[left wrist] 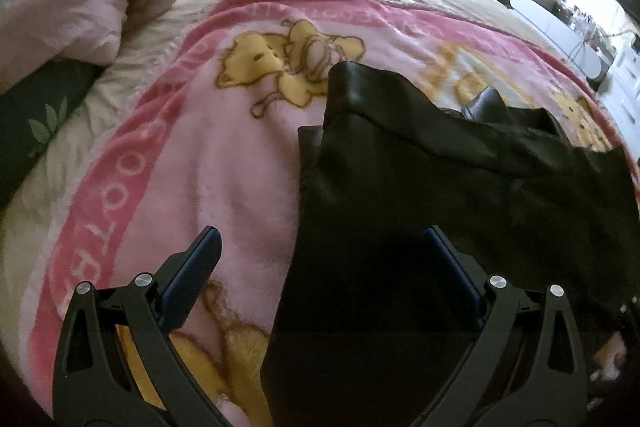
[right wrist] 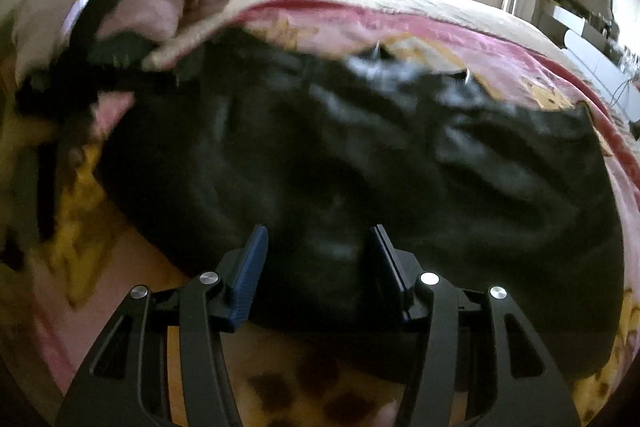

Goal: Fold large clothes

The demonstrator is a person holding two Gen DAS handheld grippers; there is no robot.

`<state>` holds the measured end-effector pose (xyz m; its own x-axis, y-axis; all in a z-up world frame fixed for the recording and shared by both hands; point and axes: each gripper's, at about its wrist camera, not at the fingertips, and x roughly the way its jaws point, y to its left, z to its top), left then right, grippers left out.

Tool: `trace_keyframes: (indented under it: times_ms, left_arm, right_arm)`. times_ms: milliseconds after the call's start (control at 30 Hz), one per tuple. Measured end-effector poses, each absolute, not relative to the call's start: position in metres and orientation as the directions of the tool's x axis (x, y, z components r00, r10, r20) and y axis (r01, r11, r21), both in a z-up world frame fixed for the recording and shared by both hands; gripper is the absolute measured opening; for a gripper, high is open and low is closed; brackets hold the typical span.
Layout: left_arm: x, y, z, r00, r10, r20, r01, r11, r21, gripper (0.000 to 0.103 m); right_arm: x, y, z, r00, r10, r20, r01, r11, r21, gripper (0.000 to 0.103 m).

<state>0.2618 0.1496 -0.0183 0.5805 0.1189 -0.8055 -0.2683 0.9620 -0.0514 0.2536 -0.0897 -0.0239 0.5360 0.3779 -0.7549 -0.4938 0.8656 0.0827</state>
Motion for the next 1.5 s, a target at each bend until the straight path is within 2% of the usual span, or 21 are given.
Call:
trace_keyframes:
  times_ms: [133,333,467,567,700,833,900,1000,1267,1500]
  left_arm:
    - [0.269,0.156,-0.022,0.579,0.078,-0.812,-0.263,0.960,-0.095,0.094]
    - [0.278,0.168,-0.026,0.588,0.014,-0.809,-0.252,0.953,-0.167,0.094]
    - [0.283,0.175,-0.028,0.588,-0.015,-0.808,-0.245,0.950,-0.195,0.094]
    - [0.287,0.179,-0.029,0.582,-0.037,-0.812,-0.242,0.946,-0.216,0.094]
    - [0.298,0.185,-0.028,0.572,-0.079,-0.817,-0.230,0.940,-0.252,0.094]
    - [0.307,0.187,-0.031,0.551,-0.120,-0.826,-0.214,0.936,-0.279,0.094]
    - [0.307,0.186,-0.033,0.546,-0.116,-0.830,-0.213,0.938,-0.272,0.094]
    - [0.307,0.184,-0.033,0.544,-0.107,-0.832,-0.206,0.945,-0.256,0.094]
    - [0.307,0.187,-0.032,0.540,-0.107,-0.835,-0.199,0.947,-0.251,0.094]
    - [0.307,0.186,-0.031,0.541,-0.082,-0.837,-0.201,0.954,-0.223,0.093]
  right_arm:
    - [0.288,-0.088,-0.005,0.593,0.348,-0.726,-0.442,0.894,0.067,0.051]
    - [0.357,-0.090,-0.031,0.523,0.272,-0.808,-0.321,0.941,0.109,0.051]
    - [0.360,-0.091,-0.045,0.509,0.278,-0.814,-0.311,0.942,0.127,0.052]
    - [0.348,-0.088,-0.032,0.535,0.280,-0.797,-0.317,0.941,0.117,0.052]
    - [0.304,-0.067,-0.008,0.570,0.382,-0.727,-0.459,0.882,0.103,0.070]
    - [0.253,-0.030,-0.004,0.564,0.444,-0.696,-0.606,0.795,0.015,0.079]
    - [0.229,-0.008,-0.006,0.590,0.427,-0.686,-0.654,0.750,-0.095,0.086]
    - [0.201,0.023,-0.015,0.618,0.400,-0.677,-0.698,0.675,-0.238,0.090]
    - [0.203,0.066,-0.054,0.664,0.267,-0.698,-0.667,0.634,-0.392,0.090]
    - [0.212,0.082,-0.063,0.700,0.244,-0.671,-0.650,0.606,-0.458,0.092]
